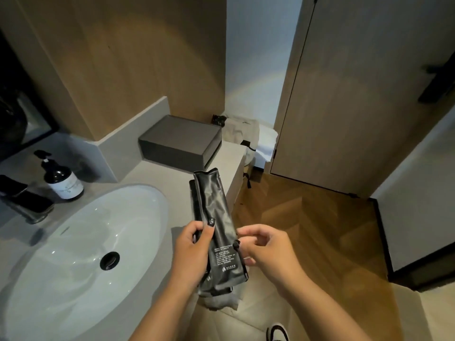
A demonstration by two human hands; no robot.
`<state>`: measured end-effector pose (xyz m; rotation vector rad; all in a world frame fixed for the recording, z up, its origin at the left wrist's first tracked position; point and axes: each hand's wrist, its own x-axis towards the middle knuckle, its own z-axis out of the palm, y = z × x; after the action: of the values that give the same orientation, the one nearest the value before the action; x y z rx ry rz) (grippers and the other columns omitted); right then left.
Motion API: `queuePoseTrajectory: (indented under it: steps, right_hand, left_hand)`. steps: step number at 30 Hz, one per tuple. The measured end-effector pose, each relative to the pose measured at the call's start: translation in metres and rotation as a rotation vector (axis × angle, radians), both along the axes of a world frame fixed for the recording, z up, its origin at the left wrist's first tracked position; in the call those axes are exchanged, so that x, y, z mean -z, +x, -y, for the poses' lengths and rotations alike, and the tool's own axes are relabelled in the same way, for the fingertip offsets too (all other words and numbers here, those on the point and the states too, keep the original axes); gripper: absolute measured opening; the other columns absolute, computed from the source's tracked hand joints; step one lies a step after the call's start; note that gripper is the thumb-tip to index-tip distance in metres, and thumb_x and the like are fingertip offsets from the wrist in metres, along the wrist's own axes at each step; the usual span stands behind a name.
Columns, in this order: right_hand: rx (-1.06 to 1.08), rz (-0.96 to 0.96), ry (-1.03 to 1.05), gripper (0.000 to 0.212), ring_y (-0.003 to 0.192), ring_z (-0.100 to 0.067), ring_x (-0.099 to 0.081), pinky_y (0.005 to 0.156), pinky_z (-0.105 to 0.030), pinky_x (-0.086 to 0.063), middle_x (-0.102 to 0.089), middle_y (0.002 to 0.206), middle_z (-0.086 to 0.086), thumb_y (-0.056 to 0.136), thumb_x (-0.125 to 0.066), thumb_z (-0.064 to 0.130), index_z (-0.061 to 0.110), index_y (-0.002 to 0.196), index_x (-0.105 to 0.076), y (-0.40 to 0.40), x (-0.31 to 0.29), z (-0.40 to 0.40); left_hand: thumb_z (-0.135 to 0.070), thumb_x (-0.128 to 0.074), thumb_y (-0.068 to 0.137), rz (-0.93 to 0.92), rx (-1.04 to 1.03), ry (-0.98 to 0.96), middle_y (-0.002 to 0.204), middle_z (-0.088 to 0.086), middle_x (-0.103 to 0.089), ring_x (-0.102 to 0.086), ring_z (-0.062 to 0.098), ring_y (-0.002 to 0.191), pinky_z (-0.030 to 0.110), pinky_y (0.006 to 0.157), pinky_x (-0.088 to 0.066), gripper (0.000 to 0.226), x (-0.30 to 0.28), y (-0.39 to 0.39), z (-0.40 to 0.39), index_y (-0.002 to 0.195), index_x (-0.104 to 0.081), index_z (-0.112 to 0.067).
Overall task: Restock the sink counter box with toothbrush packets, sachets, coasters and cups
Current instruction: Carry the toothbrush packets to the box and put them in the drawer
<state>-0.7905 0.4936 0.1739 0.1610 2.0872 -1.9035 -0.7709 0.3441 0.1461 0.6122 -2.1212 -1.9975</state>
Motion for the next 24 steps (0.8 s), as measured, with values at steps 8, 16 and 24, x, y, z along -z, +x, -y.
queuePoseTrajectory:
  steps: [8,16,24]
  right_hand:
    - [-0.253,0.017,0.013,0.017,0.058,-0.017,-0.068,0.050,-0.025,-0.052,-0.073,0.073,-0.014,0.084,-0.062,-0.009,0.004,0.087,-0.071,-0.123,-0.002,-0.056]
    - [-0.419,0.050,0.063,0.016,0.057,-0.017,-0.064,0.055,-0.026,-0.055,-0.071,0.080,-0.019,0.087,-0.057,-0.002,0.003,0.097,-0.068,-0.211,0.001,-0.056]
    - [-0.272,0.385,-0.221,0.016,0.075,-0.022,-0.069,0.068,-0.031,-0.057,-0.072,0.099,-0.016,0.093,-0.057,0.009,0.007,0.108,-0.061,-0.290,0.005,-0.001]
  left_hand:
    - [-0.012,-0.068,0.085,-0.006,-0.262,0.157,0.107,0.007,-0.067,-0.069,0.018,0.089,0.027,0.068,-0.055,0.031,-0.009,-0.097,-0.073,0.108,-0.049,-0.019]
    - [-0.024,-0.077,0.077,-0.021,-0.509,0.165,0.137,0.011,-0.053,-0.059,0.027,0.119,0.045,0.086,-0.056,0.081,-0.007,-0.150,-0.075,0.124,-0.026,-0.068]
    - [-0.046,-0.081,0.059,0.020,-0.685,0.152,0.149,0.004,-0.044,-0.047,0.027,0.132,0.055,0.103,-0.043,0.091,0.005,-0.186,-0.009,0.125,-0.025,-0.074]
